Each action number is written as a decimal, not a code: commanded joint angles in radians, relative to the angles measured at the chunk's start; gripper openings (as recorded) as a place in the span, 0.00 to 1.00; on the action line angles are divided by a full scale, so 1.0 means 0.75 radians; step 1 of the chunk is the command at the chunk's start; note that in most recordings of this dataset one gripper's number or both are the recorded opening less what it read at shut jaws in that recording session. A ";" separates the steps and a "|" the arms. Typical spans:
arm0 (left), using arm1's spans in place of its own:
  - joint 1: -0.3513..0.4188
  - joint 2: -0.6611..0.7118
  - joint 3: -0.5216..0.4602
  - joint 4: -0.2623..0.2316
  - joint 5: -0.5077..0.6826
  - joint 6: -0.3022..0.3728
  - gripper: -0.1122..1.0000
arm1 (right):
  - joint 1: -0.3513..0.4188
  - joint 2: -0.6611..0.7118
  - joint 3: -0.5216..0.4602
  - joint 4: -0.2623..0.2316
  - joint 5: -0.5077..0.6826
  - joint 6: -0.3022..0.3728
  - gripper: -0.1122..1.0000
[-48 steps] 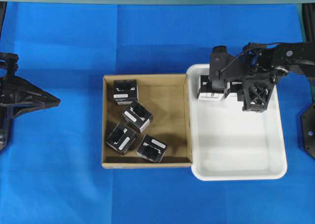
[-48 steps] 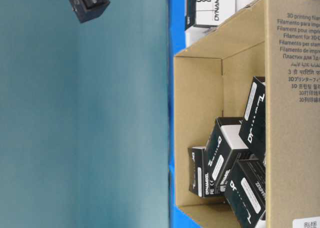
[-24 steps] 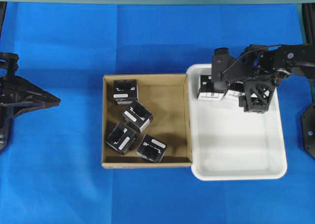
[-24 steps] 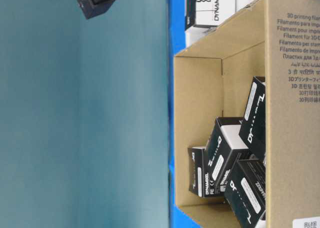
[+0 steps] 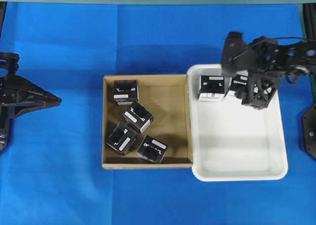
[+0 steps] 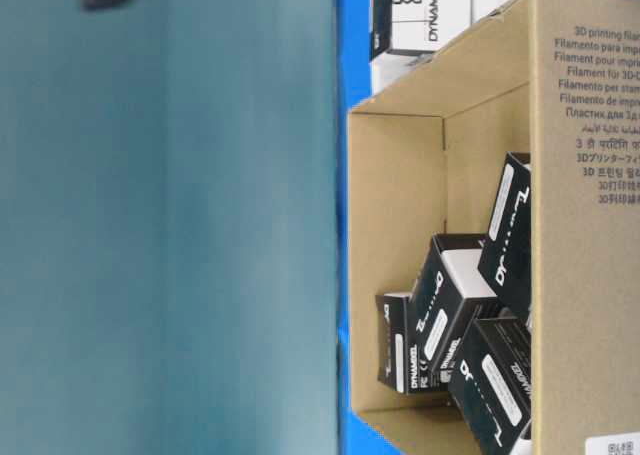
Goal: Pick a box that is randomly placed inside the cardboard box.
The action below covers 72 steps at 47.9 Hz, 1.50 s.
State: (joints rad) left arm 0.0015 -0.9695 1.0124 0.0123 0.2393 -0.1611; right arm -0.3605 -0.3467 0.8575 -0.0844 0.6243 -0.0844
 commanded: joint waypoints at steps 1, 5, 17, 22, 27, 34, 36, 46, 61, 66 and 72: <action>0.004 0.014 -0.025 0.002 -0.008 -0.002 0.04 | -0.002 -0.110 -0.022 -0.002 -0.014 0.061 1.00; 0.004 0.022 -0.025 0.004 -0.006 -0.002 0.04 | 0.000 -0.213 -0.018 -0.002 -0.029 0.125 1.00; 0.004 0.043 -0.025 0.002 -0.014 -0.002 0.04 | 0.051 -0.534 0.074 0.000 -0.117 0.198 1.00; 0.006 0.047 -0.025 0.002 -0.045 -0.002 0.04 | 0.102 -0.659 0.092 0.008 -0.135 0.211 1.00; 0.006 0.043 -0.025 0.004 -0.092 0.002 0.04 | 0.157 -0.777 0.092 0.008 -0.168 0.227 1.00; 0.008 0.045 -0.025 0.004 -0.096 0.004 0.04 | 0.229 -0.873 0.094 0.016 -0.254 0.270 1.00; 0.008 0.047 -0.025 0.004 -0.096 0.004 0.04 | 0.250 -0.884 0.102 0.020 -0.284 0.284 1.00; 0.008 0.031 -0.025 0.004 -0.160 0.008 0.04 | 0.362 -0.855 0.127 0.027 -0.454 0.370 1.00; 0.008 0.004 -0.025 0.004 -0.170 0.008 0.04 | 0.417 -0.769 0.143 0.035 -0.612 0.391 1.00; 0.006 0.000 -0.025 0.002 -0.172 0.008 0.04 | 0.417 -0.759 0.145 0.045 -0.693 0.415 1.00; 0.004 -0.002 -0.027 0.002 -0.172 0.002 0.04 | 0.419 -0.761 0.153 0.047 -0.726 0.432 0.99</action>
State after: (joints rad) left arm 0.0061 -0.9741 1.0124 0.0123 0.1197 -0.1580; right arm -0.0491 -0.9204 0.9756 -0.0537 0.1028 0.2362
